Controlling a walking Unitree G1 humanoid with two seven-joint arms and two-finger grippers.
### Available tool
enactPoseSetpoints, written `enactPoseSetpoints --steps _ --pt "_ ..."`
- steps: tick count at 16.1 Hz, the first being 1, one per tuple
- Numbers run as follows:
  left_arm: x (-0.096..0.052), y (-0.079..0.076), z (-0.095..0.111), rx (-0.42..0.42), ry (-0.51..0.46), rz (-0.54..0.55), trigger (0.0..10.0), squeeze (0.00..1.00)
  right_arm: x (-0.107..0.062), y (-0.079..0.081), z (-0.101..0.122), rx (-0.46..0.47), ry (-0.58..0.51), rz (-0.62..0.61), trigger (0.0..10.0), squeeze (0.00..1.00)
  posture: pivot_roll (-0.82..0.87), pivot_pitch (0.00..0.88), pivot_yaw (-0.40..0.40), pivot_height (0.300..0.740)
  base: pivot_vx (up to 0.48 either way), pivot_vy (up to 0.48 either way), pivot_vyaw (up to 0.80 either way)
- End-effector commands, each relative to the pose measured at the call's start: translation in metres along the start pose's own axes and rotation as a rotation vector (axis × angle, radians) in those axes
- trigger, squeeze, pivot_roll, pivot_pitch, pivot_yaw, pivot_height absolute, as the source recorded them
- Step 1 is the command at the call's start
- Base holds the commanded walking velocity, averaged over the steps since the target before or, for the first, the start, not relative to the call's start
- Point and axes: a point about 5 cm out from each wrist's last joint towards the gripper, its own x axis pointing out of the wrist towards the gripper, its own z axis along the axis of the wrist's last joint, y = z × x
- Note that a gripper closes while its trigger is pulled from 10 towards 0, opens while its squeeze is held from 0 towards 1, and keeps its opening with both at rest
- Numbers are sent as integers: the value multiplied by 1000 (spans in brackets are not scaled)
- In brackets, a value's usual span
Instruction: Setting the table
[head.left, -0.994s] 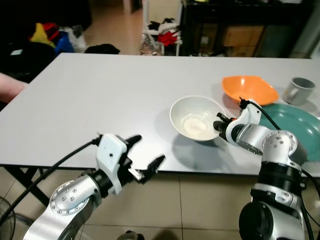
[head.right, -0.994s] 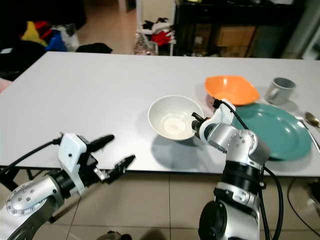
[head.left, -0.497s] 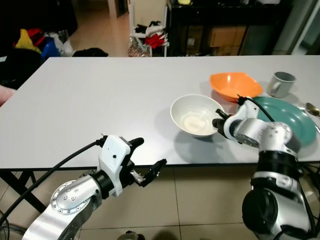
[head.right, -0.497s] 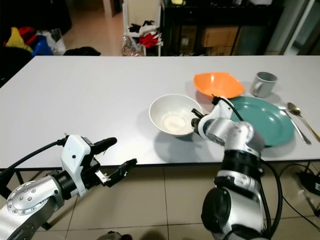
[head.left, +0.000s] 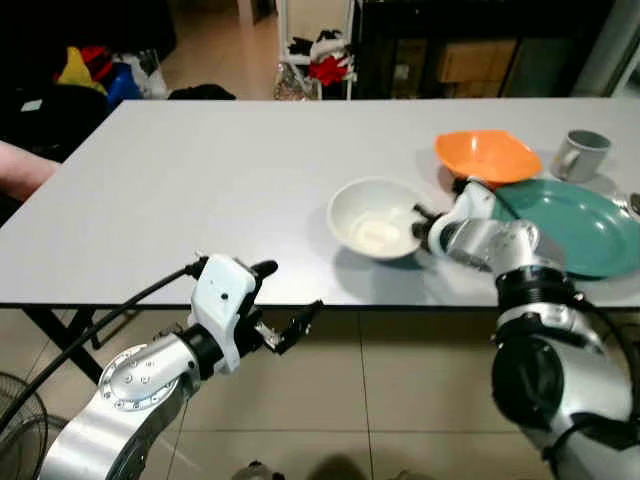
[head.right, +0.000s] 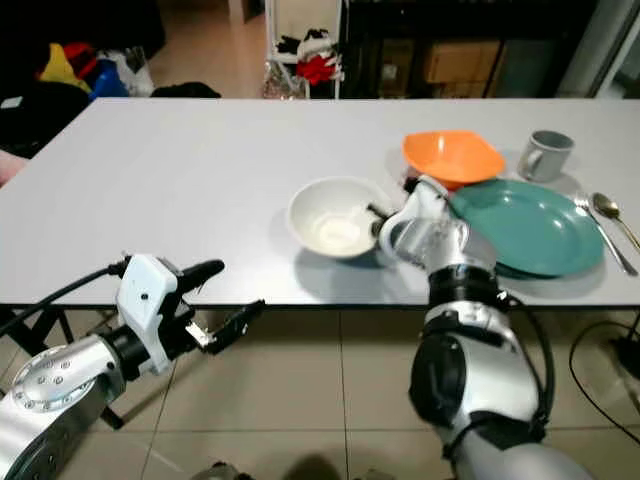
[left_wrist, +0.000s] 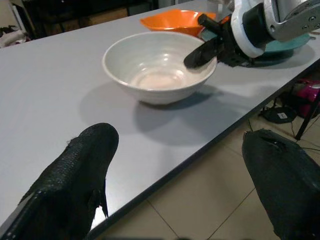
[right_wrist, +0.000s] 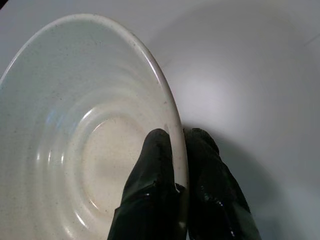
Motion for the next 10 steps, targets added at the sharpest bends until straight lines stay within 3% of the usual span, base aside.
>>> enactPoseSetpoints --steps 1,8,9,10 --pt "1 4 1 7 0 15 10000 0 -2 7 13 -24 -59 10 10000 0 -33 21 42 740 0 0 0" --pt "2 5 5 12 0 -6 10000 0 5 17 18 28 -91 40 10000 0 -17 64 53 740 0 0 0" --pt "1 6 5 13 0 -4 10000 0 6 22 16 36 -76 65 10000 224 -11 65 49 740 0 0 0" --pt "1 6 5 13 0 -3 10000 0 6 24 16 36 -72 71 10000 224 -11 65 49 740 0 0 0"
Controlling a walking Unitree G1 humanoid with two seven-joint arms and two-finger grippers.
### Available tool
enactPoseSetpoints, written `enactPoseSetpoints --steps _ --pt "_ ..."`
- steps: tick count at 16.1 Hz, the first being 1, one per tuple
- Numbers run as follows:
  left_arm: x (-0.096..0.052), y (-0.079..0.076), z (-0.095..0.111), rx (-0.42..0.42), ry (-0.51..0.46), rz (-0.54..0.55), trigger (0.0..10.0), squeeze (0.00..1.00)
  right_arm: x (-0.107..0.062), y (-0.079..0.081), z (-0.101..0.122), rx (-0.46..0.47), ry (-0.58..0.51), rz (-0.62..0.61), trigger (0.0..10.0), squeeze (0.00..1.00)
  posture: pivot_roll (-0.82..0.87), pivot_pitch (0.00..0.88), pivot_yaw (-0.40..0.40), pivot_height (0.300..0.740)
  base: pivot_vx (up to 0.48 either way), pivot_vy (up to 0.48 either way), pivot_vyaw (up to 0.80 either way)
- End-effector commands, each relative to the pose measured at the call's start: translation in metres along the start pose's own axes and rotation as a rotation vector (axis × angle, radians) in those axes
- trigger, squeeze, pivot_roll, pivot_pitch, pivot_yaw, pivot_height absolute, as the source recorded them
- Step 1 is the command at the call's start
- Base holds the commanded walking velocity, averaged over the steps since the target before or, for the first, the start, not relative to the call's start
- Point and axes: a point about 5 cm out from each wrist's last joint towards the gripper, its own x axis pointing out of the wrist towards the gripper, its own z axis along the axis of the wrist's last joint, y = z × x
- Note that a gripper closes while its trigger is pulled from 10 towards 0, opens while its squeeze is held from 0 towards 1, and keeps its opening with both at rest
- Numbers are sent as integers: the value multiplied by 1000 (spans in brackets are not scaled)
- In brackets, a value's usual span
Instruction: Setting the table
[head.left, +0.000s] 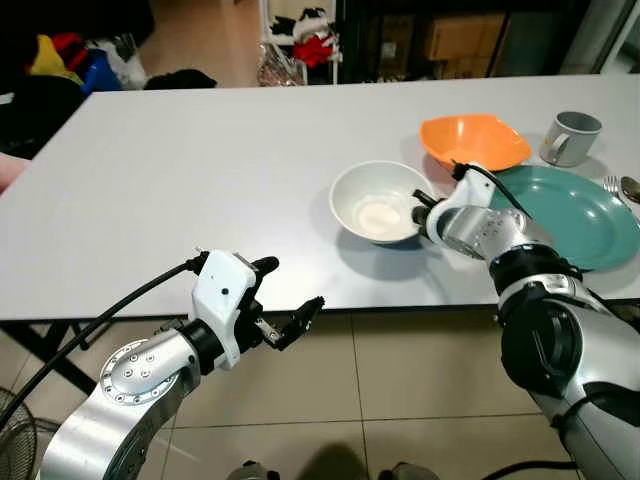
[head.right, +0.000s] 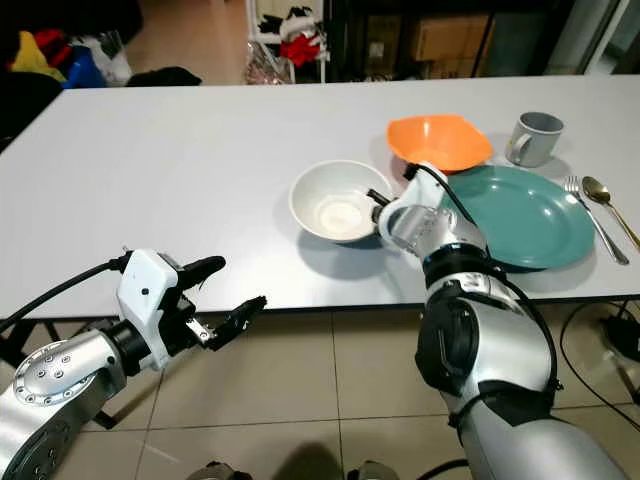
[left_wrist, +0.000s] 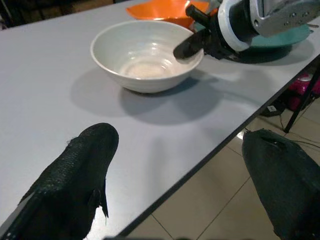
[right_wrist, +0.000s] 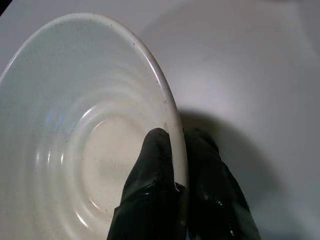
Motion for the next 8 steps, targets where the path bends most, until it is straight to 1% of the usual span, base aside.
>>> enactPoseSetpoints --steps 1,2,3,5,8 --pt "-2 4 4 15 -2 12 10000 0 -2 14 7 22 -17 58 10000 925 -8 60 44 740 0 0 0" --pt "-2 4 5 14 -3 15 10000 0 -2 16 7 28 -9 75 10000 976 -8 56 41 740 0 0 0" --pt "-3 4 4 15 -3 17 10000 0 -2 18 7 22 1 89 10000 992 -8 52 40 740 0 0 0" --pt "-2 5 4 16 -9 23 10000 0 -4 19 8 16 21 121 10000 1000 -19 27 33 740 0 0 0" --pt "-4 5 4 10 -21 28 10000 0 -9 14 15 45 45 148 10000 1000 -38 0 35 740 0 0 0"
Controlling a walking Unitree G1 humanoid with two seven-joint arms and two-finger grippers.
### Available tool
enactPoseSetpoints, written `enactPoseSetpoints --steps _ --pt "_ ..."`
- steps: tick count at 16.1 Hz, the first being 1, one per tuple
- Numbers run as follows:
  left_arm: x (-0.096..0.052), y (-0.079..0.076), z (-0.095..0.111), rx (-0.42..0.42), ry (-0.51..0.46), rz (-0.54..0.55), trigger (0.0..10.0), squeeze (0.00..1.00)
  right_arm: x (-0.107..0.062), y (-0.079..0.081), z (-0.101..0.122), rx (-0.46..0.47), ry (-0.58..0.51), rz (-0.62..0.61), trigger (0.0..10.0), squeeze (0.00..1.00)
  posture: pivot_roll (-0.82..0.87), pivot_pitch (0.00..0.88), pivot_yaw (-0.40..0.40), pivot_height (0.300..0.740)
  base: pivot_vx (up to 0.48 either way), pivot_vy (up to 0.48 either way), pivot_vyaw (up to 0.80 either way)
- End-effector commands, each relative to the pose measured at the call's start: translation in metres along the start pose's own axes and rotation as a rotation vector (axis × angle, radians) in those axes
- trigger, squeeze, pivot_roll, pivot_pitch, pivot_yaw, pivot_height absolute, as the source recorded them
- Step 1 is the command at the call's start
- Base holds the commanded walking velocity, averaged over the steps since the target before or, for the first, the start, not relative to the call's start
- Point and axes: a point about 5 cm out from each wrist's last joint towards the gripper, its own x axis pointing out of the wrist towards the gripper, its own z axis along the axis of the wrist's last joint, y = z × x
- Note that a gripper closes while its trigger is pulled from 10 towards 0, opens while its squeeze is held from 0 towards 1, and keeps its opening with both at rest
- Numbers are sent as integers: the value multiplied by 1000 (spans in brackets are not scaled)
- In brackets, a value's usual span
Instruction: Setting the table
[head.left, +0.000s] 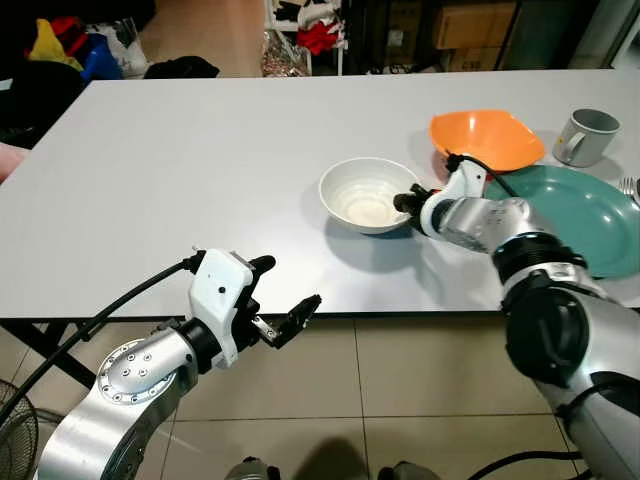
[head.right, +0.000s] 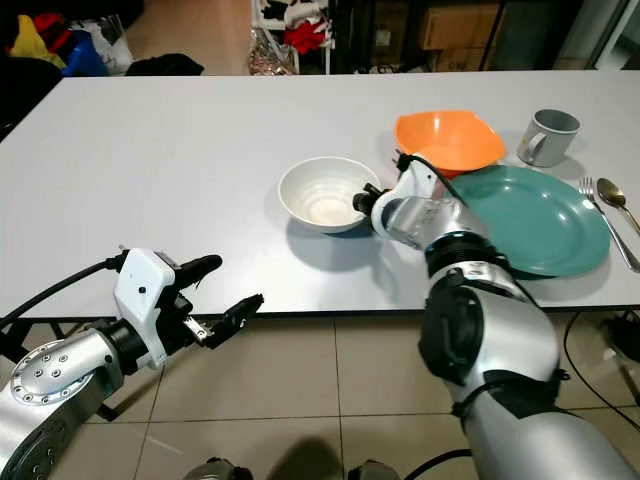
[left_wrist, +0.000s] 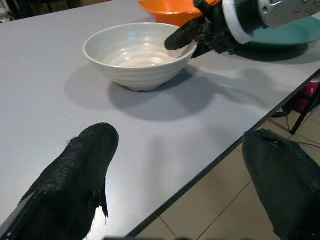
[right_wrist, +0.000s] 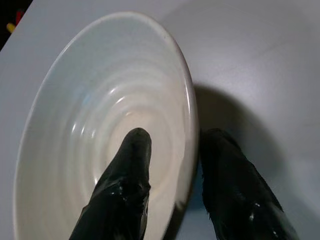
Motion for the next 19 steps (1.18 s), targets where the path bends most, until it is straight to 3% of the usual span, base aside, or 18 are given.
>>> enactPoseSetpoints --steps 1,5,6,7,9,10,11,12,13,14,15,16,18,19 --pt "-4 2 4 2 -26 14 10000 0 -6 4 10 10 -2 43 10000 1000 -42 0 37 740 0 0 0" --pt "-8 -4 7 -36 -94 7 10000 0 -25 -9 11 10 48 152 10000 1000 -59 0 51 740 0 0 0" --pt "-7 -7 8 -66 -119 8 10000 0 -38 -12 5 22 62 241 10000 565 -65 0 58 740 0 0 0" --pt "-6 -7 7 -77 -126 22 10000 0 -46 -16 1 8 53 275 10000 0 -66 0 63 740 0 0 0" --pt "-7 -4 6 -74 -135 90 10000 0 -62 -23 0 -68 -23 291 10000 0 -65 0 65 740 0 0 0" --pt "-9 1 5 -67 -137 163 10000 0 -75 -25 3 -178 -166 270 10000 0 -61 0 66 740 0 0 0" --pt "-10 2 5 -67 -137 198 10000 0 -82 -26 5 -240 -234 247 10000 0 -59 0 69 740 0 0 0" --pt "-15 7 1 -90 -128 298 10000 0 -99 -24 6 -403 -393 197 10000 0 -64 0 75 740 0 0 0" --pt "-20 11 -1 -111 -130 405 10000 0 -114 -10 -3 -596 -451 194 10000 0 -69 0 76 740 0 0 0" --pt "-24 14 -3 -101 -124 478 10000 0 -121 9 -15 -712 -472 244 10000 0 -67 0 73 740 0 0 688" --pt "-26 13 -4 -92 -120 510 10000 0 -127 29 -32 -787 -477 353 10000 0 -60 0 64 740 0 0 800" --pt "-26 12 -3 -90 -121 528 10000 0 -129 39 -45 -831 -472 415 10000 0 -58 0 62 740 0 0 800" --pt "-28 14 3 -60 -165 682 10000 0 -122 41 -68 -854 -463 442 10000 0 -30 0 45 740 0 0 800" --pt "-28 14 6 -76 -191 711 10000 0 -117 38 -77 -910 -450 434 10000 0 -22 0 42 740 0 0 800"
